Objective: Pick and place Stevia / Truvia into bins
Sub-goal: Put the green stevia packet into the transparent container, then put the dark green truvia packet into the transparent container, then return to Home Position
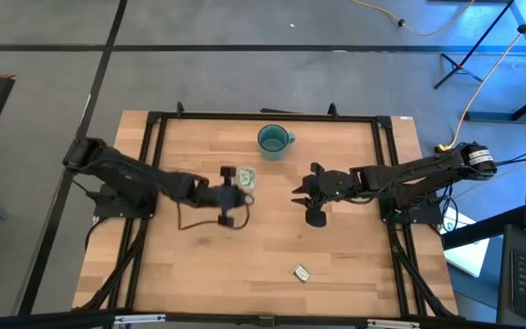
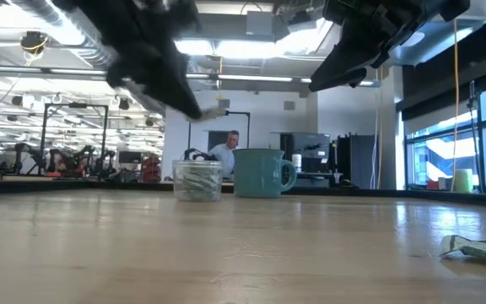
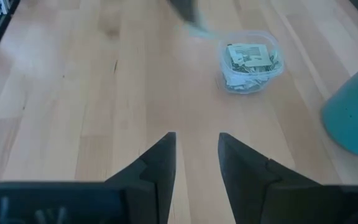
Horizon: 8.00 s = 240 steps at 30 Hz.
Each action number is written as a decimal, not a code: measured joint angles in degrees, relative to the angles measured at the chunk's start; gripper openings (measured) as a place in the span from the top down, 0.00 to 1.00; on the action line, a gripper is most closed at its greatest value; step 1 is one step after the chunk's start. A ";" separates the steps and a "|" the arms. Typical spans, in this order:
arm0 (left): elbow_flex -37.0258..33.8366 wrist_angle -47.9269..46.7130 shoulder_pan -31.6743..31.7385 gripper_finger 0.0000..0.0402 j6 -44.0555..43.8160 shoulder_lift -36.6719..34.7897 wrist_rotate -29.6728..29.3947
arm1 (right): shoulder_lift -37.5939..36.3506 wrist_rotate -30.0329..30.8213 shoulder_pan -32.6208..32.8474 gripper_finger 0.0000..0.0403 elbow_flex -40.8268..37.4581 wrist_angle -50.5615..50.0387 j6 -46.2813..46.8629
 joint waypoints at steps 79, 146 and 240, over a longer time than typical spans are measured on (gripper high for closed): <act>-33.88 44.49 9.16 0.80 -14.60 -27.97 23.19 | 37.55 -0.76 29.31 0.85 20.00 -15.69 18.26; -33.88 30.54 9.16 0.81 -11.96 -34.76 22.50 | 38.02 -1.53 17.24 0.97 39.35 -34.04 -3.97; -36.82 10.26 9.22 0.80 -6.79 -81.67 9.10 | -15.76 -18.84 -17.31 0.70 -9.52 10.94 -13.70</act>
